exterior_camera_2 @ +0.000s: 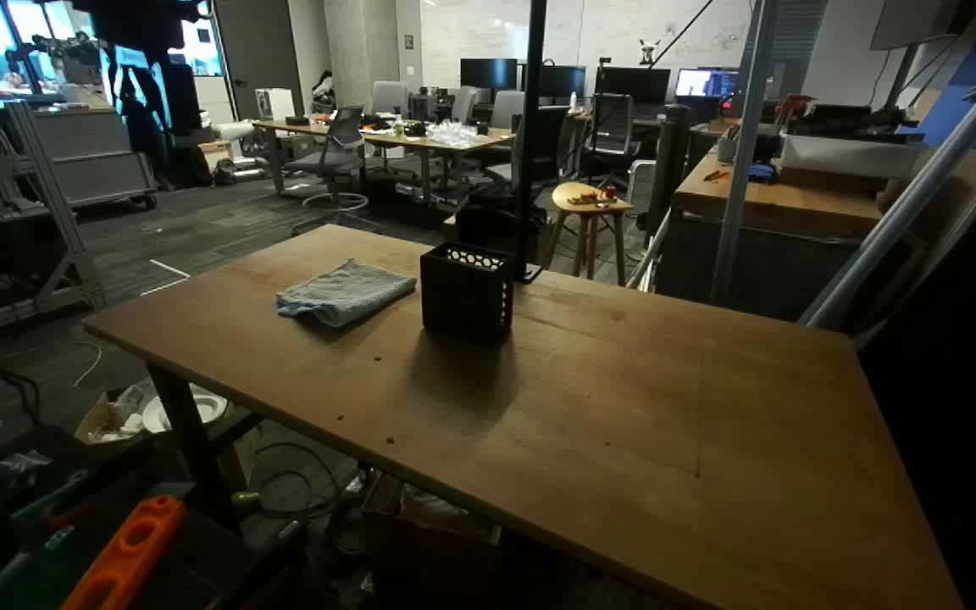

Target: Pick up the white towel from the table and put in the black object.

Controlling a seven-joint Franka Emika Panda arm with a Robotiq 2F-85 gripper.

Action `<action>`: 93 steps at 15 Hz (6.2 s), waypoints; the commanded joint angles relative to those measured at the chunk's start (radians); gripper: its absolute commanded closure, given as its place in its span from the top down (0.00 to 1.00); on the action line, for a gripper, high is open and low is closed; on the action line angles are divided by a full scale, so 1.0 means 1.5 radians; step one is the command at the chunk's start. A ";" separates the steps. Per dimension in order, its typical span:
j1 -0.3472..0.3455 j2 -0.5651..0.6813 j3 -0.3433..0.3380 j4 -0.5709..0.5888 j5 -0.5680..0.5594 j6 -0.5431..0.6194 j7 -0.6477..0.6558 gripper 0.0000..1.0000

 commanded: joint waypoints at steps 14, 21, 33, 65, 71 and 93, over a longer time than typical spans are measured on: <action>-0.012 0.070 0.008 0.099 -0.043 -0.003 0.013 1.00; -0.004 0.261 0.022 0.288 -0.137 0.040 0.020 1.00; 0.080 0.599 -0.024 0.592 -0.343 0.095 -0.098 1.00; -0.027 0.904 0.021 0.554 -0.194 0.316 -0.516 1.00; -0.033 0.894 0.027 0.546 -0.185 0.313 -0.510 0.56; -0.025 0.641 -0.027 0.429 -0.154 0.239 -0.383 0.00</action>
